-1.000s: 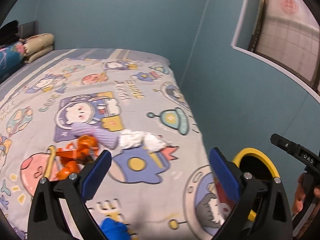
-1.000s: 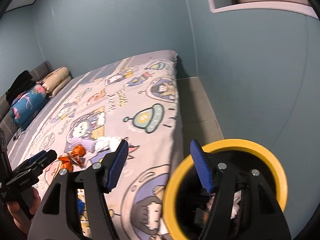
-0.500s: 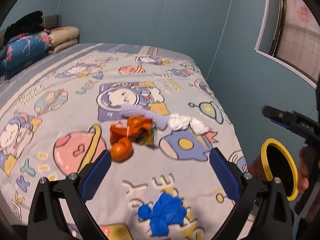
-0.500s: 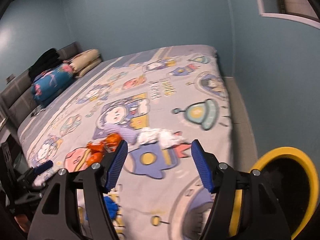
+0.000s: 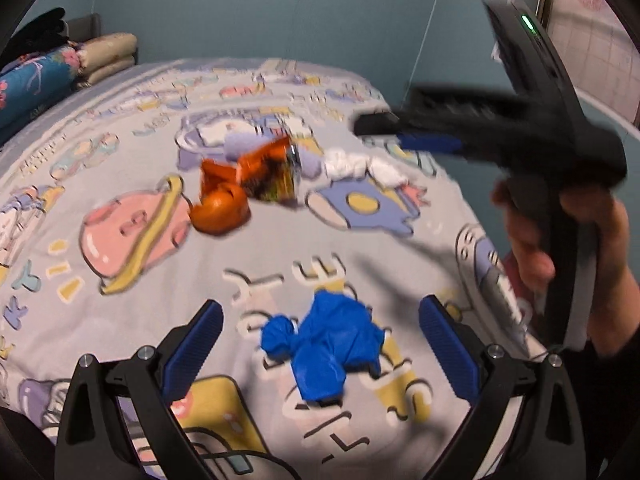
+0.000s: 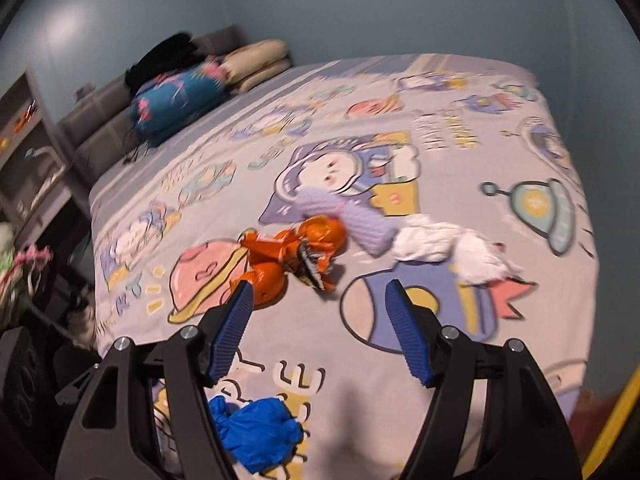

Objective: Collect trash
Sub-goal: 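Grasp the blue glove with the left tool while the right tool grasps orange wrappers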

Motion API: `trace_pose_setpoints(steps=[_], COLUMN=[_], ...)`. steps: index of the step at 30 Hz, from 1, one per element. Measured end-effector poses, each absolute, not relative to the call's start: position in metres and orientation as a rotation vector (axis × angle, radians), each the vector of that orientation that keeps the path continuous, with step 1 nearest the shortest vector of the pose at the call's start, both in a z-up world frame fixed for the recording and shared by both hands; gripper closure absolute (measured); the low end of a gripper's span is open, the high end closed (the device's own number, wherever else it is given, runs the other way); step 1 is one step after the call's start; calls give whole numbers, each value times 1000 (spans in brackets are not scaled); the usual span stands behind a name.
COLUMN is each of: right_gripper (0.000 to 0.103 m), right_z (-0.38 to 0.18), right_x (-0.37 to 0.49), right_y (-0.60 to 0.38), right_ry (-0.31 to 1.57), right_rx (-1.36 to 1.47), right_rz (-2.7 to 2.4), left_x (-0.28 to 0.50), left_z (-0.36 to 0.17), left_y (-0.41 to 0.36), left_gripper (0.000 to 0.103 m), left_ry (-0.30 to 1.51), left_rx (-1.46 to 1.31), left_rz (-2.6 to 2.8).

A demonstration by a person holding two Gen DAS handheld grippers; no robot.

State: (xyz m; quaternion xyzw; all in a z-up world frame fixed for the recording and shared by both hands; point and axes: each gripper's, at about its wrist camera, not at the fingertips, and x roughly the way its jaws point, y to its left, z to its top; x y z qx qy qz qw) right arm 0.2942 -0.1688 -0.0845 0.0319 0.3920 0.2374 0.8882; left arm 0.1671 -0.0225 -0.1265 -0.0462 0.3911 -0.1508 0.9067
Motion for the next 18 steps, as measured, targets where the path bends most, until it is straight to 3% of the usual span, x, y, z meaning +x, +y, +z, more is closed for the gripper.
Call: trace_pose_setpoints(steps=[5,18], right_gripper=[43,56], right_z=[-110,-128], right_x=[321,365], right_y=[-145,-119], right_ry=[884,894], right_rx=[-10,-31], right_rz=[582,625], left_x=[171,183], left_z=[-151,-180], left_y=[-33,-48], left_gripper=[10,36], left_ry=[856,925], left_rx=[-50,24], left_rz=[-328,-349])
